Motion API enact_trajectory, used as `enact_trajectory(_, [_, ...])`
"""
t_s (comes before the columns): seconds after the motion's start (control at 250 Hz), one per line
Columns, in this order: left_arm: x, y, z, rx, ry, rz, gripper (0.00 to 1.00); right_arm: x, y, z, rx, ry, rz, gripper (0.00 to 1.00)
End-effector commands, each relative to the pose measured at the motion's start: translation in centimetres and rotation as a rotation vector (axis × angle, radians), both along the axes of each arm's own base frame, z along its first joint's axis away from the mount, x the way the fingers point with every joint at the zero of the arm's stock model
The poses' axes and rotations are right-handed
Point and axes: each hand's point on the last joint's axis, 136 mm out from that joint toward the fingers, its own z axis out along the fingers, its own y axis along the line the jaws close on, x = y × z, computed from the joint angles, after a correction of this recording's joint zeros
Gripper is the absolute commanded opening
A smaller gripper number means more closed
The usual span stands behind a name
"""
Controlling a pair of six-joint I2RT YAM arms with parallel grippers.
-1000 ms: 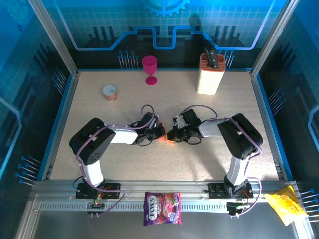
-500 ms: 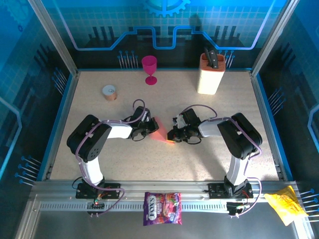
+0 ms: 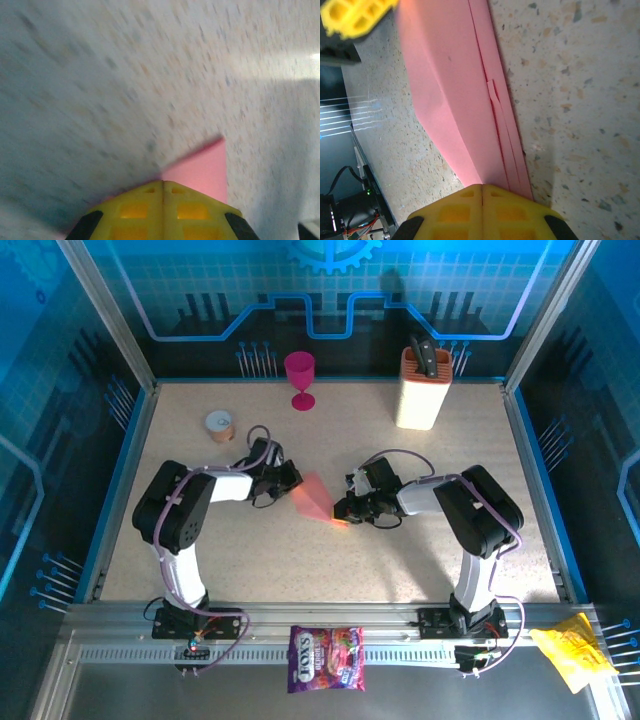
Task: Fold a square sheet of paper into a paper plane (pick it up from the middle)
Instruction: Fourth fold the wing at the center of the table.
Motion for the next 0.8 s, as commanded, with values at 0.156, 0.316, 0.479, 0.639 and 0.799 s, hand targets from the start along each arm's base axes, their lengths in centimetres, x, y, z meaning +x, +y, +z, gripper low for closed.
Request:
enact_trajectory(0.156, [2.5, 9.9, 0.1, 0.241, 0.026, 0.213, 0.00, -8.3, -8.0, -9.6, -0.413, 0.319, -0.054, 0.00])
enact_trajectory(0.316, [2.2, 6.5, 4.5, 0.221, -0.074, 0.089, 0.00, -7.9, -7.2, -9.1, -0.375, 0.311, -0.056, 0.00])
enact_trajectory(0.479, [-1.7, -1.4, 6.1, 0.159, -0.101, -0.091, 0.00, -7.5, -6.8, -8.4, -0.359, 0.291, -0.053, 0.00])
enact_trajectory(0.639, [-4.4, -7.3, 4.6, 0.079, -0.080, -0.162, 0.00, -7.2, -6.5, -8.3, -0.351, 0.286, -0.052, 0.00])
enact_trajectory(0.799, [-5.1, -8.9, 1.9, 0.085, -0.028, -0.183, 0.00, -7.2, -6.4, -8.4, -0.347, 0.288, -0.049, 0.00])
